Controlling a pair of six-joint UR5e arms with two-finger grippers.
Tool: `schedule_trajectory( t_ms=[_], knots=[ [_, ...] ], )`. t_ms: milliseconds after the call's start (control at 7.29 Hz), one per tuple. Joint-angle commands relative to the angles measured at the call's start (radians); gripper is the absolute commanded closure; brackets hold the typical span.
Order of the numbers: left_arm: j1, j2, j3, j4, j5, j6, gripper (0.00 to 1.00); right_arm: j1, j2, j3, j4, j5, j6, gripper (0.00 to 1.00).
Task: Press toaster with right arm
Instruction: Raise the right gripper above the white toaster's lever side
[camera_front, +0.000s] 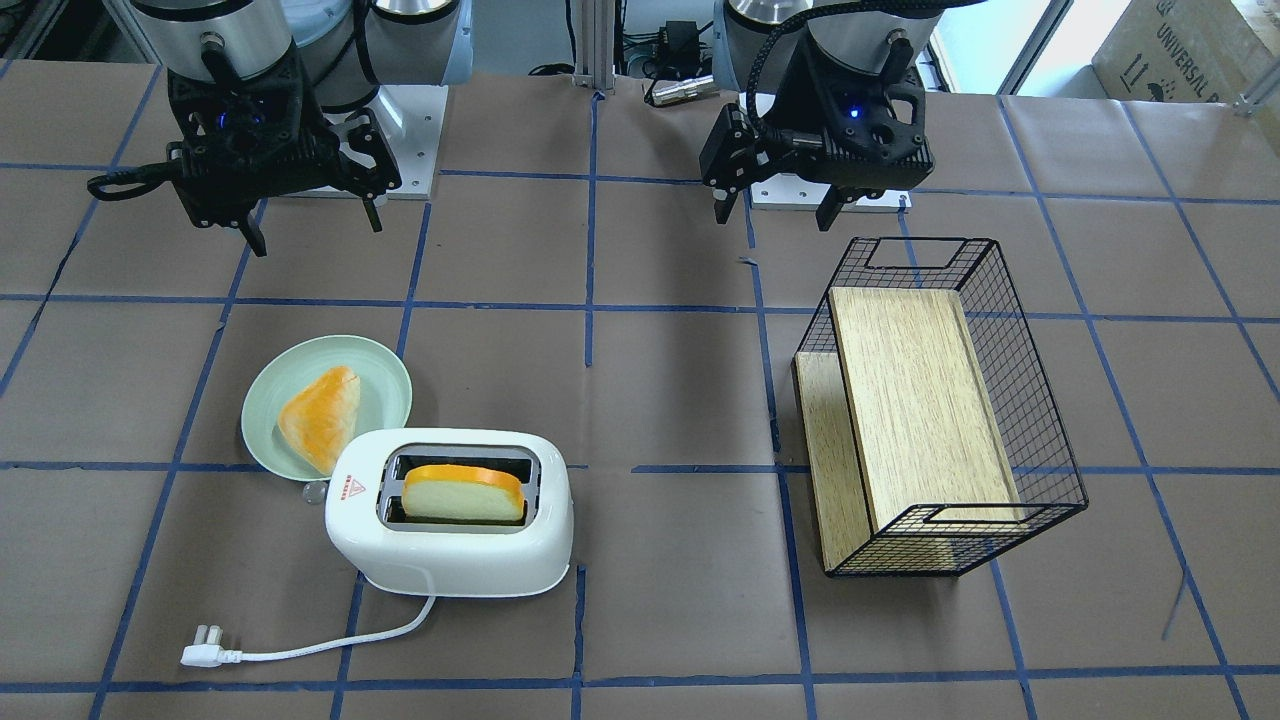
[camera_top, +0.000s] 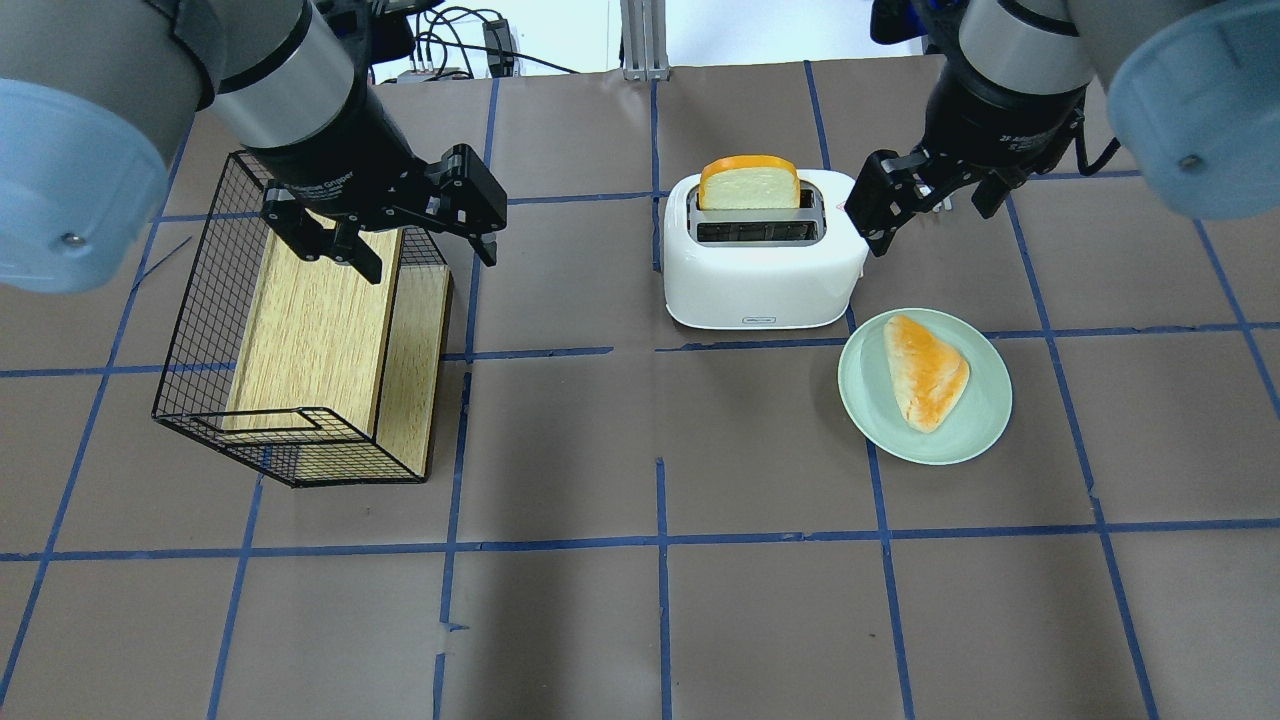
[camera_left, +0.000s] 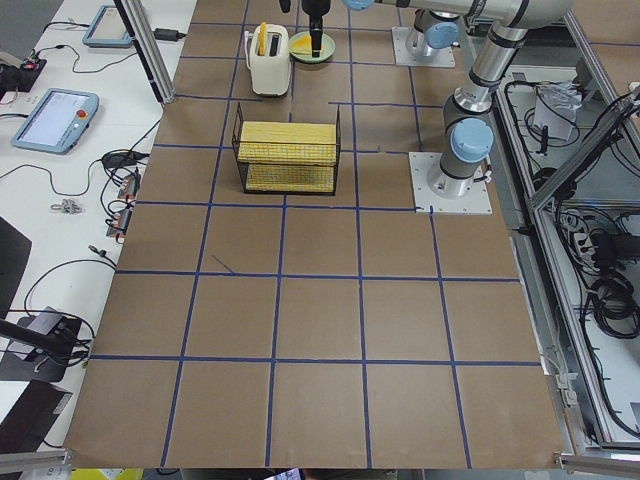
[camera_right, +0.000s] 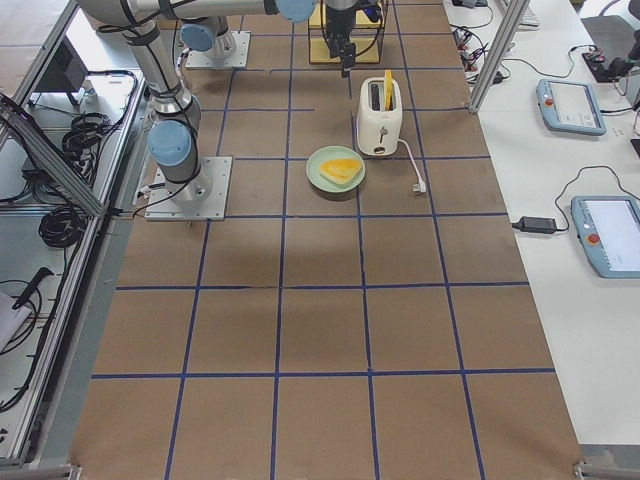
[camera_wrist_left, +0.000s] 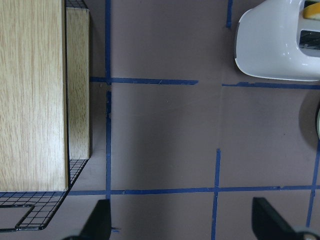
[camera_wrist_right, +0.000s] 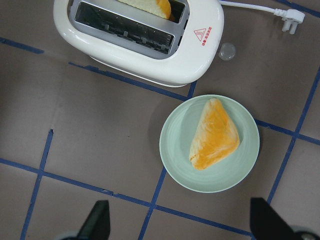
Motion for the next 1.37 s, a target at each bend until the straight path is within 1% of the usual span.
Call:
schedule_trajectory(
  t_ms=[0,549,686,824,961,1098,1235],
  knots=[
    [0.000,0.000,0.000,0.000,0.000,0.000,0.00,0.000,0.003,0.002,0.001,0.000,-0.009,0.00],
    [0.000,0.000,0.000,0.000,0.000,0.000,0.00,0.000,0.006,0.020,0.005,-0.002,-0.024,0.00],
    [0.000,0.000,0.000,0.000,0.000,0.000,0.00,-0.009,0.029,0.017,-0.002,0.000,-0.094,0.00],
    [0.000,0.000,0.000,0.000,0.000,0.000,0.00,-0.032,0.079,0.010,-0.007,0.027,-0.216,0.00],
    [0.000,0.000,0.000,0.000,0.000,0.000,0.00,-0.067,0.110,0.008,-0.077,0.050,-0.300,0.00],
    [0.000,0.001,0.000,0.000,0.000,0.000,0.00,-0.092,0.133,0.010,-0.169,0.040,-0.489,0.00],
    [0.000,0.000,0.000,0.000,0.000,0.002,0.00,-0.106,0.167,0.007,-0.212,0.041,-0.671,0.01]
  ],
)
